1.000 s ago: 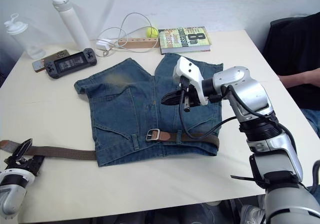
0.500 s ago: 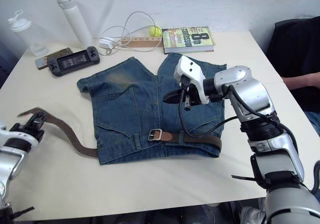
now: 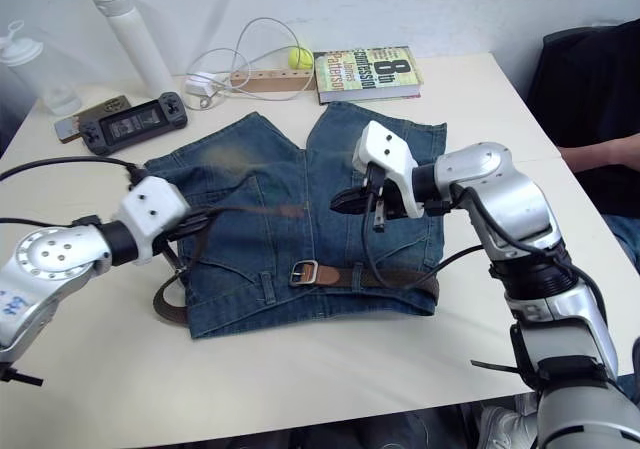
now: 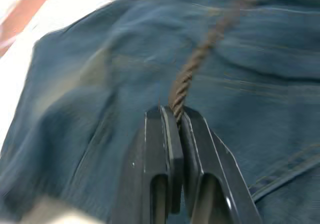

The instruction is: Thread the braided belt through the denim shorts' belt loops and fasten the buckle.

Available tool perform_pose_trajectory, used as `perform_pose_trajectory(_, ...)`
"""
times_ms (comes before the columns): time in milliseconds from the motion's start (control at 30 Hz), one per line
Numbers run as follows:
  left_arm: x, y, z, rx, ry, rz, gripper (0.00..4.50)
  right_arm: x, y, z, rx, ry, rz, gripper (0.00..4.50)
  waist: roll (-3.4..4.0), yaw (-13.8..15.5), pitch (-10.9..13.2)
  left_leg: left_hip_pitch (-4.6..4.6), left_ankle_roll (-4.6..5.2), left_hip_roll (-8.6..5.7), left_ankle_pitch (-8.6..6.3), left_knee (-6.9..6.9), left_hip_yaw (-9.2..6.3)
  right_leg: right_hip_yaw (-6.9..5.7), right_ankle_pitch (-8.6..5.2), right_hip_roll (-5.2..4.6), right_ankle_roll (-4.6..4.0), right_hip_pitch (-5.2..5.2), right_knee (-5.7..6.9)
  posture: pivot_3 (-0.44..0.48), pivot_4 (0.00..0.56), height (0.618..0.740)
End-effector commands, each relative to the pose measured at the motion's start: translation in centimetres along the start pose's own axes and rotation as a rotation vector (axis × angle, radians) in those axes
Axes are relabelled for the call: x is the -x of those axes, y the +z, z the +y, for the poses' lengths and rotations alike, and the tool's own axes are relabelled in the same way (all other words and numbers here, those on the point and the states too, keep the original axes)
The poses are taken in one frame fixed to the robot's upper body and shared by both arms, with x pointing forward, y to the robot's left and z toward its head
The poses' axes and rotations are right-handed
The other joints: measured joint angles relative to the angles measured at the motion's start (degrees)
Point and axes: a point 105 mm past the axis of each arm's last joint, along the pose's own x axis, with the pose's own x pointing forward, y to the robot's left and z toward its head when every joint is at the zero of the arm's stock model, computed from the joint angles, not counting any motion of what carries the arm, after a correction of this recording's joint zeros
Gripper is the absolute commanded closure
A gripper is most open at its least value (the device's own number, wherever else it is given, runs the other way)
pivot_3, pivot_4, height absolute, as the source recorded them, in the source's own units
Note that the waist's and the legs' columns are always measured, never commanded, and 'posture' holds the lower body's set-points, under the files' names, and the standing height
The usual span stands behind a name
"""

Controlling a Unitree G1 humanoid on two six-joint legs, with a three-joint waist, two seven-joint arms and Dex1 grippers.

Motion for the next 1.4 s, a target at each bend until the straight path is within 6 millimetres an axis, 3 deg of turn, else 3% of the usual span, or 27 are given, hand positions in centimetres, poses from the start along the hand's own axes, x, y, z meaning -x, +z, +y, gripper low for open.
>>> perform_pose_trajectory(33, -0.5, 0.9, -0.2, -0.098, -0.056, -0.009, 4.46, -1.1, 1.9, 1.4, 0.122, 0.018, -0.042, 4.5, -0.04, 0.0, 0.0, -0.01, 0.0, 0.0, 0.0, 0.07, 0.0, 0.0, 0.0, 0.0, 0.0, 0.0, 0.04, 0.0, 0.15, 0.734)
perform_pose_trajectory(167, -1.3, 1.5, -0.8, -0.057, -0.122, -0.025, 4.46, -2.1, 2.0, 2.2, 0.114, 0.033, -0.047, 4.5, -0.09, 0.4, 0.1, 0.0, 0.0, -0.03, 0.0, 0.23, -0.03, -0.01, 0.01, -0.02, 0.02, 0.03, 0.19, 0.0, 0.15, 0.734)
perform_pose_trajectory(233, -1.5, 1.3, -0.9, -0.05, -0.142, -0.008, 4.46, -2.4, 2.7, 2.4, -0.006, 0.038, -0.101, 4.5, -0.1, 0.4, 0.1, 0.01, 0.01, -0.04, 0.01, 0.26, -0.03, 0.0, 0.02, -0.03, 0.03, 0.04, 0.26, 0.0, 0.15, 0.734)
perform_pose_trajectory(333, -1.7, 1.1, -1.2, -0.014, -0.158, 0.015, 4.5, -3.0, 3.3, 3.1, -0.049, 0.052, -0.12, 3.45, -0.11, 0.2, 0.1, 0.02, -0.01, -0.04, 0.03, 0.27, -0.07, 0.0, 0.02, -0.02, 0.02, 0.04, 0.31, 0.0, 0.15, 0.734)
perform_pose_trajectory(500, -1.9, 1.4, -1.8, 0.011, -0.189, 0.016, 4.5, -4.4, 2.4, 2.1, -0.025, -0.077, -0.07, 1.15, -0.11, 0.2, 0.1, 0.02, -0.01, -0.04, 0.03, 0.25, -0.07, -0.01, 0.02, -0.01, 0.02, 0.02, 0.29, 0.0, 0.15, 0.734)
perform_pose_trajectory(767, -1.8, 1.3, -1.6, 0.064, -0.185, 0.013, 4.5, -6.8, -0.6, 3.4, -0.144, -0.063, 0.027, 1.15, -0.11, 0.1, 0.0, 0.02, -0.01, -0.05, 0.03, 0.27, -0.07, 0.0, 0.02, -0.01, 0.02, 0.02, 0.31, 0.0, 0.15, 0.734)
perform_pose_trajectory(933, -1.5, 0.7, -1.5, 0.101, -0.172, 0.022, 4.5, -6.9, -2.6, 3.3, -0.17, -0.084, 0.102, 1.15, -0.11, 0.1, 0.1, 0.04, -0.01, -0.06, 0.04, 0.29, -0.07, -0.01, 0.02, -0.02, 0.02, 0.03, 0.34, 0.0, 0.15, 0.734)
perform_pose_trajectory(1033, -1.2, 0.7, -1.0, 0.113, -0.154, 0.016, 4.5, -6.7, -3.1, 2.8, -0.153, -0.118, 0.123, 1.98, -0.12, 0.1, 0.0, 0.04, -0.01, -0.06, 0.04, 0.28, -0.08, -0.02, 0.02, -0.02, 0.02, 0.02, 0.33, 0.0, 0.15, 0.734)
perform_pose_trajectory(1200, -0.4, 0.8, 0.0, 0.228, -0.1, -0.026, 4.5, -6.1, -1.9, 1.3, -0.049, -0.188, 0.069, 4.4, -0.11, 0.0, 0.0, 0.06, -0.01, -0.06, 0.04, 0.28, -0.07, -0.01, 0.02, -0.01, 0.02, 0.02, 0.34, 0.0, 0.15, 0.734)
perform_pose_trajectory(1300, 0.7, 1.1, 1.4, 0.495, -0.055, -0.104, 4.5, -6.1, -0.9, 0.8, 0.019, -0.214, 0.027, 4.46, -0.13, 0.0, 0.0, 0.04, -0.02, -0.06, 0.04, 0.31, -0.08, -0.02, 0.02, -0.01, 0.02, 0.02, 0.37, 0.0, 0.15, 0.734)
perform_pose_trajectory(1367, 2.4, 1.0, 2.4, 0.717, -0.061, -0.143, 3.68, -6.4, 0.0, 0.6, 0.092, -0.222, -0.007, 4.5, -0.15, -0.1, 0.0, 0.04, -0.02, -0.06, 0.04, 0.33, -0.08, -0.02, 0.02, 0.0, 0.02, 0.02, 0.39, 0.0, 0.15, 0.734)
perform_pose_trajectory(1400, 3.3, 0.7, 2.8, 0.793, -0.05, -0.138, 3.67, -6.5, 0.3, 0.5, 0.122, -0.222, -0.019, 4.5, -0.19, -0.3, 0.0, 0.04, -0.02, -0.05, 0.05, 0.34, -0.08, -0.04, 0.02, 0.01, 0.02, 0.02, 0.42, 0.0, 0.15, 0.734)
